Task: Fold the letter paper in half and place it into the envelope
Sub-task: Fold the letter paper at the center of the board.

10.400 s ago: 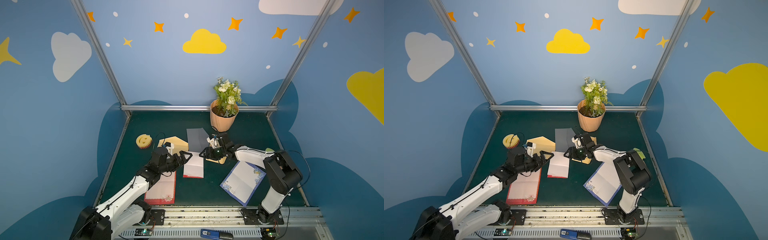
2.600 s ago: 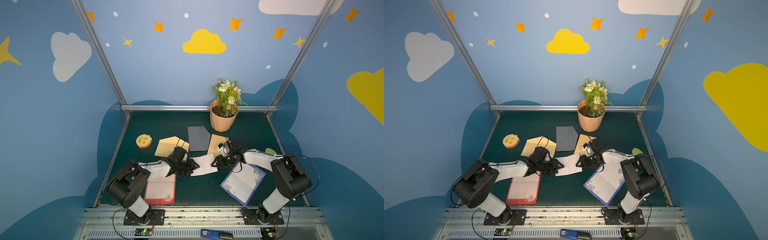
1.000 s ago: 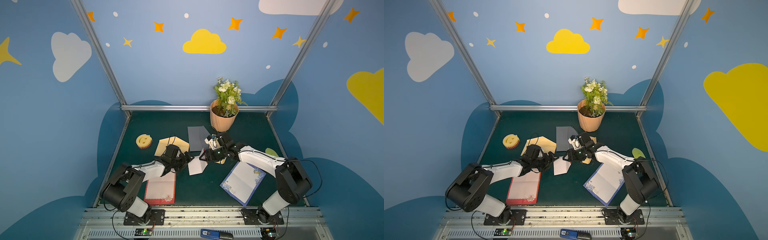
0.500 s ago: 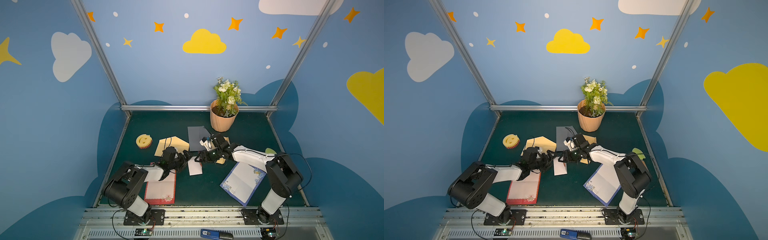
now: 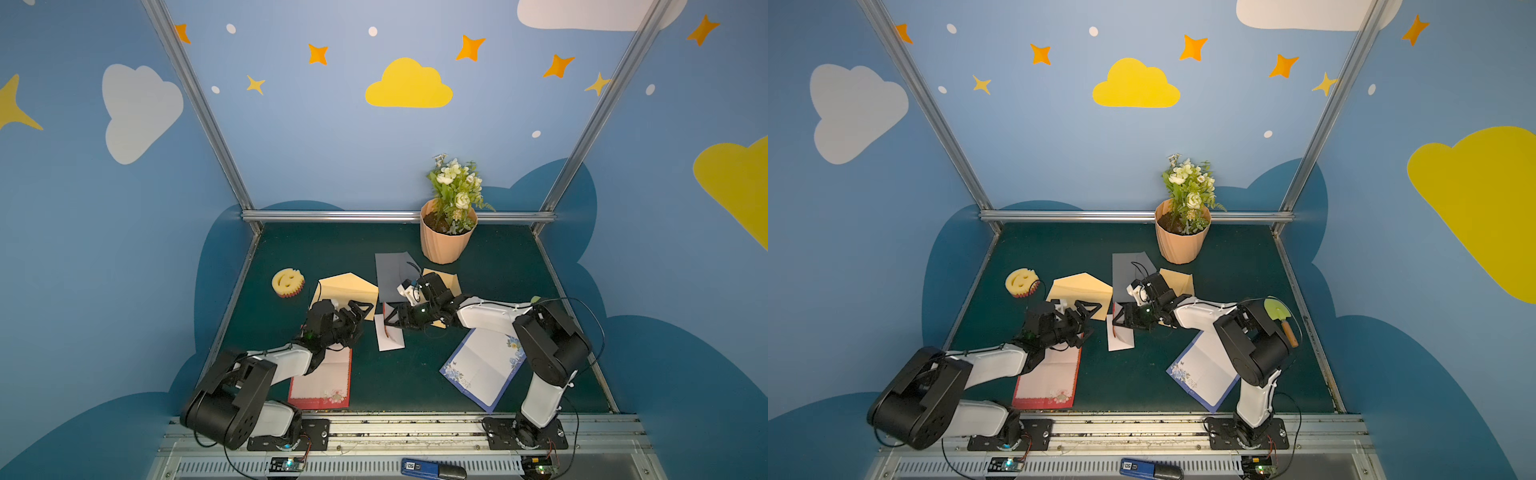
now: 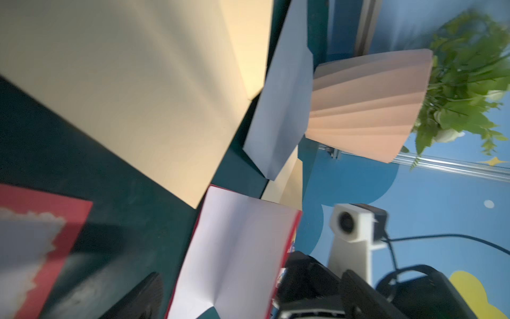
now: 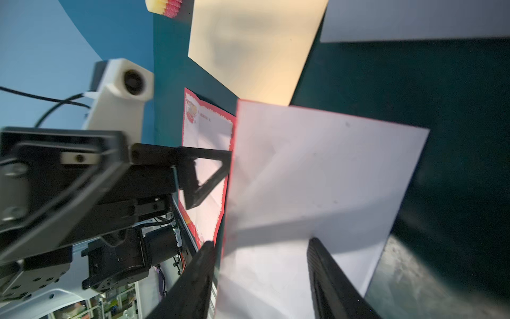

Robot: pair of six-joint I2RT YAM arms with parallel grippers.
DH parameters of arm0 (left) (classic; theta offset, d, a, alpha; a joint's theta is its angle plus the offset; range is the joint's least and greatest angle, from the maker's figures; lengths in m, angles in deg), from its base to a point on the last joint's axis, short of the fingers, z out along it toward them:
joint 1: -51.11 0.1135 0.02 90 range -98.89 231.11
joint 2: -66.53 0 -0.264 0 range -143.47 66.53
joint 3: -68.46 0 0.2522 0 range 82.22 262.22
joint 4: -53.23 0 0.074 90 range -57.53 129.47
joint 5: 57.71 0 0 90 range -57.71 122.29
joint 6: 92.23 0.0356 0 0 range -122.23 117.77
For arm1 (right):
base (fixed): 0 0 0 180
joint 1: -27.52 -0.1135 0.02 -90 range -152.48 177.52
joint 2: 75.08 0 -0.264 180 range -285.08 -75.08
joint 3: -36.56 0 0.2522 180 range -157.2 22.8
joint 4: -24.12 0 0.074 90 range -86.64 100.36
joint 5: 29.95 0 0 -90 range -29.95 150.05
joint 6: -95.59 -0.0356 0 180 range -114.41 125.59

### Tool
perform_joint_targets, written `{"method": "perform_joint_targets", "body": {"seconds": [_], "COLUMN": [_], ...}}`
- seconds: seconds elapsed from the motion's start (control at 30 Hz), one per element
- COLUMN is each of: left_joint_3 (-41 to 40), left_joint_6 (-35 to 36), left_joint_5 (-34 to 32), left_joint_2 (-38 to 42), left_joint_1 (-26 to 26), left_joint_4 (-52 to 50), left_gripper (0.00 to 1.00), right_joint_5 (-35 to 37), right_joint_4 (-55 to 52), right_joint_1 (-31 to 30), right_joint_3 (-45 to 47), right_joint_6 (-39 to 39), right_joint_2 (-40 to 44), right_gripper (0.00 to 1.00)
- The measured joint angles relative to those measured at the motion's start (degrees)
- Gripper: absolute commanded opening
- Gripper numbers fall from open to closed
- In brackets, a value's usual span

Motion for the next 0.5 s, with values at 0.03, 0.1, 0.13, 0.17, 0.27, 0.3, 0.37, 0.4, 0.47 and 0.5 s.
{"method": "perform_joint_targets", "body": {"seconds": [0.03, 0.1, 0.13, 0.17, 0.27, 0.3, 0.37, 0.4, 0.47, 0.5], "left_joint_3": [0.33, 0.59, 0.59, 0.59, 0.74, 0.83, 1.11, 1.31, 1.81, 2.21], "left_joint_6": [0.35, 0.96, 1.22, 1.46, 2.43, 2.8, 3.34, 3.65, 4.11, 4.31], "left_joint_5": [-0.26, -0.76, -0.96, -1.11, -1.38, -1.38, -1.16, -1.01, -0.55, -0.24], "left_joint_2": [2.27, 5.35, 6.49, 7.72, 10.73, 11.41, 12.0, 12.02, 11.96, 11.82], "left_joint_1": [0.22, 0.55, 0.68, 0.85, 1.16, 1.2, 1.2, 1.2, 1.16, 1.01], "left_joint_4": [-1.84, -4.24, -5.14, -6.12, -9.94, -10.91, -12.46, -13.0, -13.94, -14.29], "left_gripper": [1.0, 1.0, 1.0, 1.0, 1.0, 1.0, 1.0, 1.0, 1.0, 1.0], "right_joint_5": [-0.17, -0.35, -0.37, -0.48, -0.52, -0.42, 0.09, 0.48, 1.44, 1.88], "right_joint_4": [0.42, 0.98, 1.16, 1.49, 2.29, 2.32, 2.03, 1.84, 1.16, 0.81], "right_joint_1": [0.0, 0.0, 0.0, 0.0, 0.0, 0.0, 0.0, 0.0, 0.0, 0.0], "right_joint_3": [0.31, 0.46, 0.46, 0.46, 0.46, 0.48, 0.5, 0.5, 0.5, 0.52], "right_joint_6": [-0.31, -0.74, -0.87, -0.94, -1.38, -1.53, -1.51, -1.31, -1.25, -1.03], "right_joint_2": [-0.46, -1.2, -1.44, -1.79, -3.08, -3.34, -3.43, -3.43, -3.43, -3.43], "right_gripper": [0.57, 0.57, 0.57, 0.57, 0.51, 0.47, 0.38, 0.33, 0.25, 0.23]}}
